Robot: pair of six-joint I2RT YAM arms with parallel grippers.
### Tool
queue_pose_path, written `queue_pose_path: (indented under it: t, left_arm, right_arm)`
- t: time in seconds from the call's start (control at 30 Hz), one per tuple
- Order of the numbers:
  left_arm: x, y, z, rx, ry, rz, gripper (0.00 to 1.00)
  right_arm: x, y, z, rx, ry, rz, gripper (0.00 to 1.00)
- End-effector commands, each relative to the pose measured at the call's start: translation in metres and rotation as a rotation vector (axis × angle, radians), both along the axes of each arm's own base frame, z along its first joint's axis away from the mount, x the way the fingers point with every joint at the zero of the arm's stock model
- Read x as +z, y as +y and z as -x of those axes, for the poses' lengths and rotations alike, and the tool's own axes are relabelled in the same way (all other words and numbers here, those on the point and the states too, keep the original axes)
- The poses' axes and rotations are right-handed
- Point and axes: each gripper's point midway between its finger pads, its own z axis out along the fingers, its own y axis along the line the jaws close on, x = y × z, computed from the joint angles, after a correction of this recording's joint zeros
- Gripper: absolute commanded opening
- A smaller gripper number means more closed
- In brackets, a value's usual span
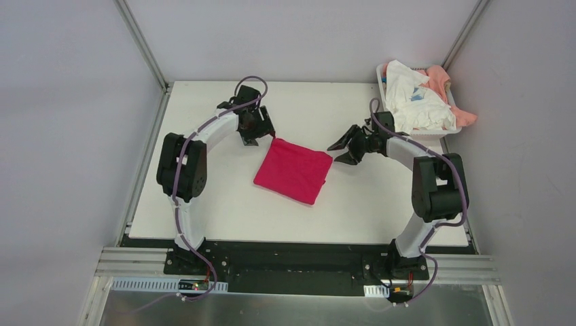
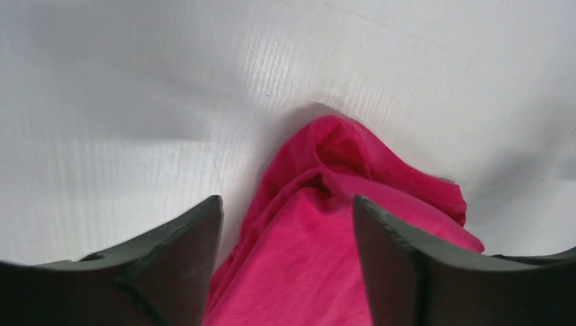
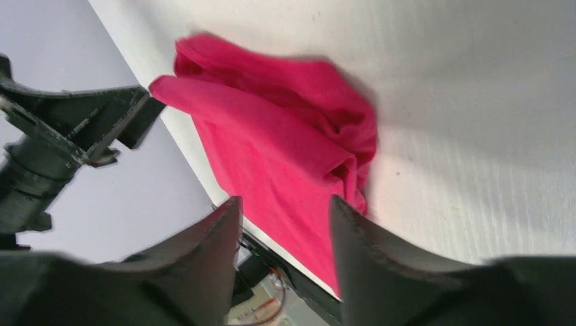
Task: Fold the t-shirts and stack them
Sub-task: Smooth out wrinkles on the folded tshirt
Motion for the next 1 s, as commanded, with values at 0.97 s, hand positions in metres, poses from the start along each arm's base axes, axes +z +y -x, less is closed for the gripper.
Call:
queue_pose_path:
  t: [0.97]
  left_arm:
    - [-0.033, -0.065, -0.034, -0.203, 0.017, 0.136, 0.99]
  right_arm:
    - [-0.024, 0.036, -0.049, -0.011, -0.090, 0.078, 1.00]
